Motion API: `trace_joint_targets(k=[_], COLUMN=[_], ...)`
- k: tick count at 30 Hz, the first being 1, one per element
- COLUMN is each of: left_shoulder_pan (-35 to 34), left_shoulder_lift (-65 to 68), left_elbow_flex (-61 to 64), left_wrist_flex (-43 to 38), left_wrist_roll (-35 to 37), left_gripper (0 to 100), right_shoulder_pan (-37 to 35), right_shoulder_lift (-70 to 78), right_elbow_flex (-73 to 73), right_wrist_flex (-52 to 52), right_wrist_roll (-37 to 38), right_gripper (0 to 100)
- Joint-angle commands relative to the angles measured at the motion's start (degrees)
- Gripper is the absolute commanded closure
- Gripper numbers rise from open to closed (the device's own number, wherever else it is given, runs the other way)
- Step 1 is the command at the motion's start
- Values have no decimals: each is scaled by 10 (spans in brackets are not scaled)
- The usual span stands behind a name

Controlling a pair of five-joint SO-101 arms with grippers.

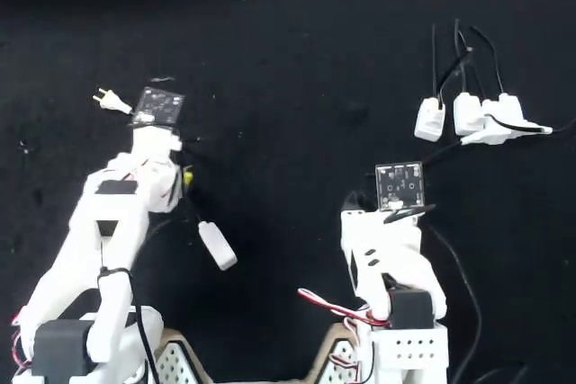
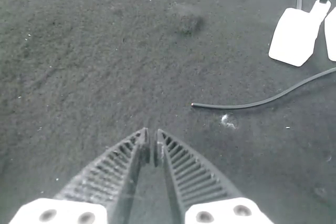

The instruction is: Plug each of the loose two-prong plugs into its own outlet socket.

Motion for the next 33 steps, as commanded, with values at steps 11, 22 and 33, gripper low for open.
trace_joint_targets(k=[11,22,33], left_shoulder_pan=[-160,-95,-13], left_shoulder_lift=[-11,-11,-3], left_elbow_flex=[-29,-53,-155], left_wrist_flex=[200,241,212], left_wrist_roll=[-46,20,120], left_gripper=[787,787,784], right_shoulder_pan=[8,-306,-401], right_shoulder_lift=[-54,-49,-48], right_elbow_flex=[-31,-44,-122], right_wrist_flex=[3,-15,-34], right_wrist_roll=[19,139,84], right_gripper=[983,983,983])
